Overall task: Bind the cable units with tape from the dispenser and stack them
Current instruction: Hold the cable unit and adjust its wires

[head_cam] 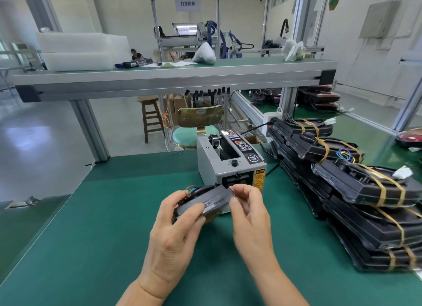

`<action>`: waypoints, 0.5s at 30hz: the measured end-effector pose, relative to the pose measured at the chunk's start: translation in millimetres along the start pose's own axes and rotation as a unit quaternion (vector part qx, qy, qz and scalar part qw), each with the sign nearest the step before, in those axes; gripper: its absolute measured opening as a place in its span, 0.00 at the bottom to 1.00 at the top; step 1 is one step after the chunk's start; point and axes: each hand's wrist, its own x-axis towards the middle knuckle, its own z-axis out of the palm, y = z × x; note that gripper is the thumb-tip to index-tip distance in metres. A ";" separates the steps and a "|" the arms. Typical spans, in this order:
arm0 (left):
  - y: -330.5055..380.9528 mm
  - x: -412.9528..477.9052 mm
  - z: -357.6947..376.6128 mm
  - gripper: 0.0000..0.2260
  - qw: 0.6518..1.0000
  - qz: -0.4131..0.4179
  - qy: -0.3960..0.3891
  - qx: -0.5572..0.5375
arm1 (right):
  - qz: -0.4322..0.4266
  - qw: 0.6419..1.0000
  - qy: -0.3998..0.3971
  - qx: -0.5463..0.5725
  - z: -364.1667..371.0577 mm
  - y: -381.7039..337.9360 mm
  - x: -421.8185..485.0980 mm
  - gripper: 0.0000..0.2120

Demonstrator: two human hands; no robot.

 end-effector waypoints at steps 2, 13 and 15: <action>1.6 3.7 0.5 0.10 0.999 -0.035 0.025 0.008 | 0.005 0.996 -0.078 0.049 3.5 5.2 -7.7 0.27; 14.7 37.1 -14.0 0.15 0.946 -0.301 0.026 0.115 | -0.184 0.921 -0.214 -0.269 57.6 30.9 -26.9 0.49; 15.6 42.1 -19.0 0.23 0.943 -0.302 -0.017 0.139 | -0.171 0.946 -0.174 -0.211 63.5 29.2 -18.3 0.40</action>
